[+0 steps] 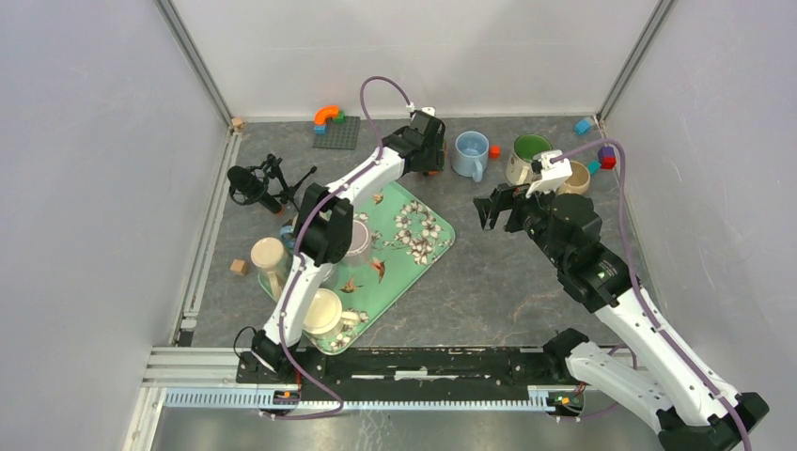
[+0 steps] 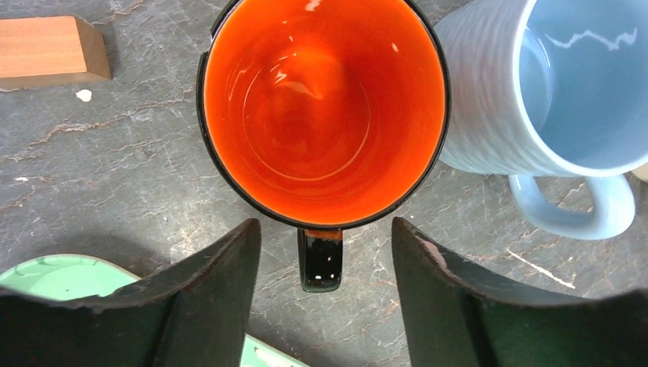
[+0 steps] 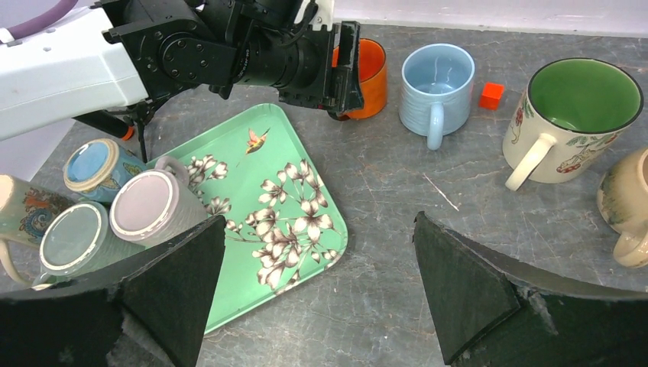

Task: Turn the mug right side up
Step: Place the cup at the corner of the board, then turn over the cup on the tray.

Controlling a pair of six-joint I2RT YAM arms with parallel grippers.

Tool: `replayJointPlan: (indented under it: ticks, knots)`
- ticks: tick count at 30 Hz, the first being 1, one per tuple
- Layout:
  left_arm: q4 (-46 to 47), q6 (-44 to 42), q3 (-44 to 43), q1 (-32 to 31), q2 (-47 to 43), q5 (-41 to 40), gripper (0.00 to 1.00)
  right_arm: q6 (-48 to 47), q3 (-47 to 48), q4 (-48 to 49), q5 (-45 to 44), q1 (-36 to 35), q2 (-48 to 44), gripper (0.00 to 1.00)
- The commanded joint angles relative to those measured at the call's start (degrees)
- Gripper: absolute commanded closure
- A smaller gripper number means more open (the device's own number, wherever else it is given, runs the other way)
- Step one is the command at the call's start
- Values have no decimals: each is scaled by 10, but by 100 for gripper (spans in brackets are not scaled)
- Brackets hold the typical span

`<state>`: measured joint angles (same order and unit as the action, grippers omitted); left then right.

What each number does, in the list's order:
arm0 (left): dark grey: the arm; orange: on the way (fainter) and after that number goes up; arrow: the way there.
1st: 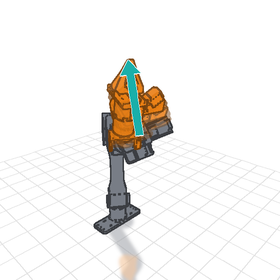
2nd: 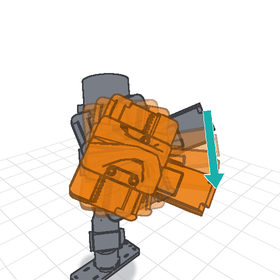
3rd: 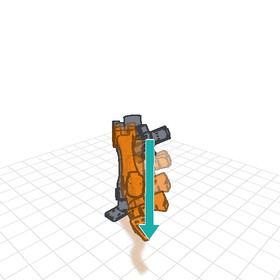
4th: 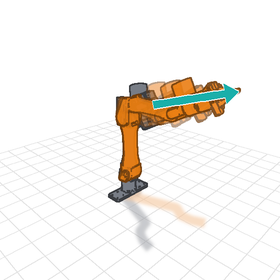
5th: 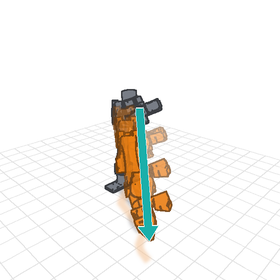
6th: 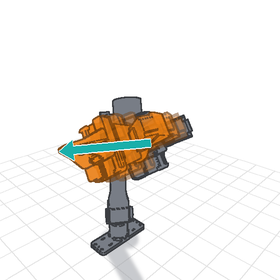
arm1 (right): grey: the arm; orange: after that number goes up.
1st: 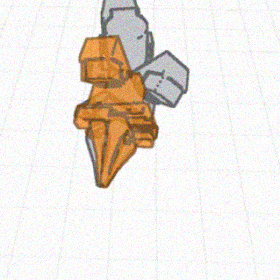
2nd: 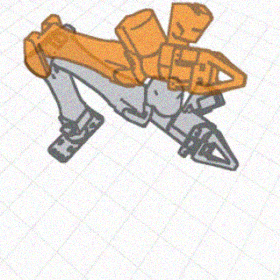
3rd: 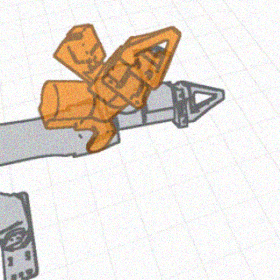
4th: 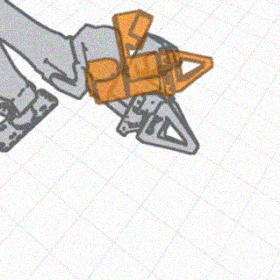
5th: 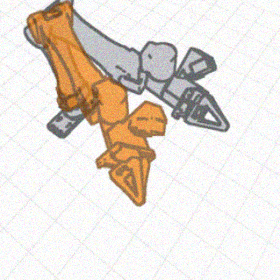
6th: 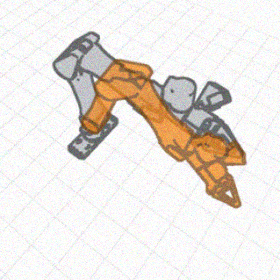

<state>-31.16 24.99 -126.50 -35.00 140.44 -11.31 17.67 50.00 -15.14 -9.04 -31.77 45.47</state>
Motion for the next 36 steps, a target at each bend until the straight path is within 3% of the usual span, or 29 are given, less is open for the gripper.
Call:
replayJointPlan:
  ticks: [1,10,25,29,33,36]
  knots:
    - [23,-20,23,1,-66,14,27,-6,-1,20,-2,0,-10,2]
    - [45,0,152,0,-208,41,1,-5,-13,28,-8,0,-2,2]
    - [61,14,578,-2,-575,29,0,5,-49,68,32,0,34,2]
    - [44,27,653,-2,-663,32,0,11,-68,90,58,0,47,2]
    - [16,44,709,-2,-736,25,0,13,-95,119,137,-4,78,2]
    - [0,52,738,-2,-784,23,0,6,-118,138,142,-43,101,2]
